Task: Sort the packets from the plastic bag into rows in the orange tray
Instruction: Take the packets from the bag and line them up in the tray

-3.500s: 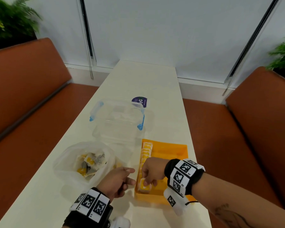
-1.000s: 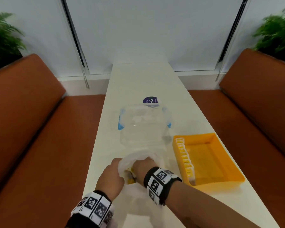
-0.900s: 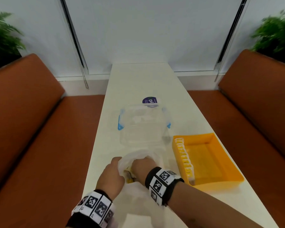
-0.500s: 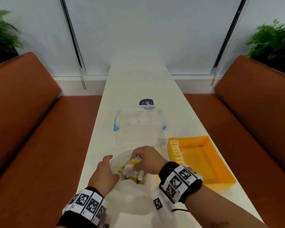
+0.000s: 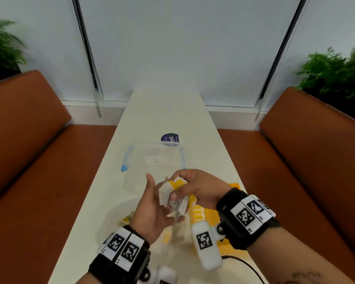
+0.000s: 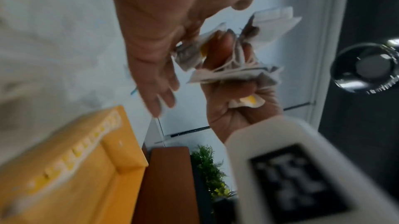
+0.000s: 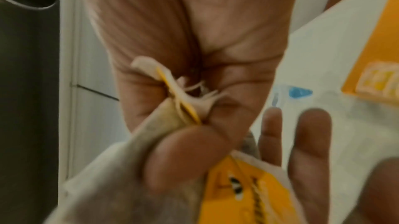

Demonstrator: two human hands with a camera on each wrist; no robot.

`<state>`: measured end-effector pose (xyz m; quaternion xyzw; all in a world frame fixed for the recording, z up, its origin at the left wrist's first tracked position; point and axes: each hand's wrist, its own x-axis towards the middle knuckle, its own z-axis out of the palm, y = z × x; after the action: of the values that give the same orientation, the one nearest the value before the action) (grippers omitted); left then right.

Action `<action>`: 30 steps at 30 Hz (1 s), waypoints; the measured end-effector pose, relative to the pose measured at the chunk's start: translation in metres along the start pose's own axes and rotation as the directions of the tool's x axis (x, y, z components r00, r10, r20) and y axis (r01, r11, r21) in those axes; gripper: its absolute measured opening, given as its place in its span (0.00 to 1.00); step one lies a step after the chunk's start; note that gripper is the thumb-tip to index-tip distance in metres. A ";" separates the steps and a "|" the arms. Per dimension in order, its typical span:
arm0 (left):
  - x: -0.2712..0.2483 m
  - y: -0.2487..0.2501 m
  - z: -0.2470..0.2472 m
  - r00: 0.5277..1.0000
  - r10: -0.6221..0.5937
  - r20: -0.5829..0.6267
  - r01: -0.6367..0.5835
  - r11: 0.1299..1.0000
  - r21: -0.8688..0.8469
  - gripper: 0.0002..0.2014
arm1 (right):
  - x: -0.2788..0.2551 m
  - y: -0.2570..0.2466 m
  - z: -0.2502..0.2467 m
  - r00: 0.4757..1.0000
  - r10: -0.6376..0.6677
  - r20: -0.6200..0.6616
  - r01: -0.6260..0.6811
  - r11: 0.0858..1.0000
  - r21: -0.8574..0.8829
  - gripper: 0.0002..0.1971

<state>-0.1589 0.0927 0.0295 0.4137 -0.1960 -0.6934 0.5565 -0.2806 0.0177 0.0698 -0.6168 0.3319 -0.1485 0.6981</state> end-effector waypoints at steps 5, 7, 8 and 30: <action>0.013 -0.022 0.025 0.993 -0.084 0.082 0.102 0.960 -0.261 0.38 | -0.013 0.005 -0.024 0.986 -0.042 -0.158 -0.029 0.908 -0.418 0.12; 0.017 -0.032 0.035 0.989 -0.121 0.086 0.142 0.946 -0.292 0.33 | -0.017 0.009 -0.031 0.968 -0.115 -0.223 -0.028 0.834 -0.551 0.13; 0.019 -0.036 0.041 0.987 -0.137 0.089 0.158 0.940 -0.302 0.30 | -0.019 0.012 -0.034 0.960 -0.142 -0.243 -0.026 0.815 -0.579 0.14; 0.039 -0.087 0.052 0.951 0.022 -0.308 -0.091 0.973 -0.211 0.09 | -0.045 0.052 -0.085 0.990 0.015 -0.142 -0.020 0.999 -0.038 0.05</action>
<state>-0.2543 0.0729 -0.0177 0.4448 -0.0411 -0.6226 0.6425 -0.3790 -0.0094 0.0306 -0.6153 0.3890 -0.1794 0.6617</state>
